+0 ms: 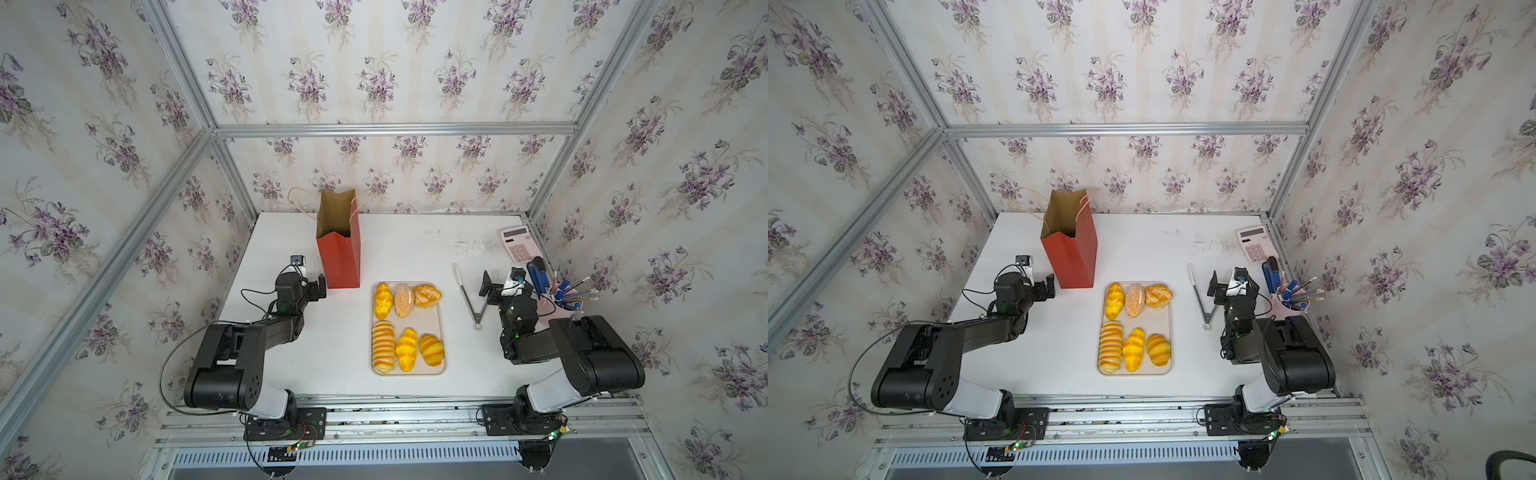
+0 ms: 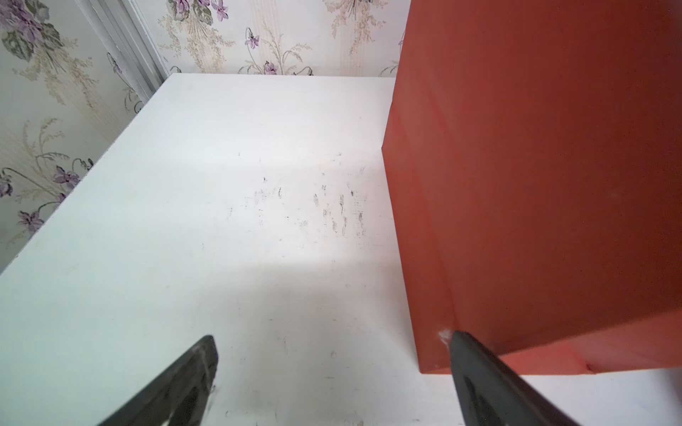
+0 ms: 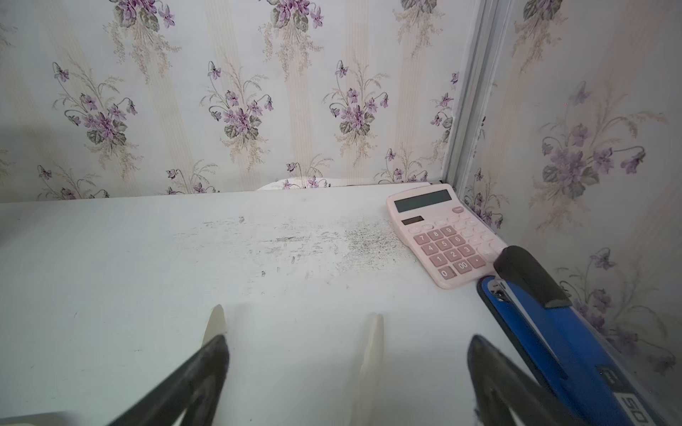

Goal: Pack bread into a paper bag
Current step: Pick up the clamp from the center of the board.

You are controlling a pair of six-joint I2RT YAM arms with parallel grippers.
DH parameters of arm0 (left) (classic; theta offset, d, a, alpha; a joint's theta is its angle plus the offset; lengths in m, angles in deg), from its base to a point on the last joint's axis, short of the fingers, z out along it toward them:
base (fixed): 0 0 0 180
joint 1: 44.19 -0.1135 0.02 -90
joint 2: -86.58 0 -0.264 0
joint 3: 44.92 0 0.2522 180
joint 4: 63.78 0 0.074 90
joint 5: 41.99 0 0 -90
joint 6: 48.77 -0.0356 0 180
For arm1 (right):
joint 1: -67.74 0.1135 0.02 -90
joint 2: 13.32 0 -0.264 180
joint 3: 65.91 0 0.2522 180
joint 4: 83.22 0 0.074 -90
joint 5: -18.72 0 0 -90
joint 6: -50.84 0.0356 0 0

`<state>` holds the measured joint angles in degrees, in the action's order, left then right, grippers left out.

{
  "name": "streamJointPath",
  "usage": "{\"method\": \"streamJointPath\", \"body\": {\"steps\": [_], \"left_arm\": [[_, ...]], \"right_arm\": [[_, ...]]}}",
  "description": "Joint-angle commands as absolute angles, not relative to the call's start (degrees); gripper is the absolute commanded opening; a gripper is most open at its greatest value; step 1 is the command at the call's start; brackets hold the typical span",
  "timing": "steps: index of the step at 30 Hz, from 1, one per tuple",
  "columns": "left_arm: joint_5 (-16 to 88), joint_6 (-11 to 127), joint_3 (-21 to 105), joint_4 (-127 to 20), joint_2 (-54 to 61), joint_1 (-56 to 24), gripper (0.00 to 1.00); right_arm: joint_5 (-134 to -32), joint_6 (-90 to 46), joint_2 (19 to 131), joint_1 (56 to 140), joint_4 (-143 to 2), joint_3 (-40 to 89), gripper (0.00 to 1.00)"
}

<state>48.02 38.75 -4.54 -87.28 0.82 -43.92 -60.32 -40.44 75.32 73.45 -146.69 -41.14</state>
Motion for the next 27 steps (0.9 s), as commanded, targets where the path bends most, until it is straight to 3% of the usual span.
{"method": "streamJointPath", "body": {"steps": [1, 27], "left_arm": [[47.75, 38.68, -4.27, -87.75, 0.83, -43.93, 1.00], [47.66, 38.68, -4.25, -87.73, 0.80, -43.99, 1.00]], "right_arm": [[-60.07, -39.84, 75.41, 73.46, -147.24, -40.98, 1.00], [-62.12, -39.67, 74.65, 72.41, -146.17, -40.49, 1.00]]}}
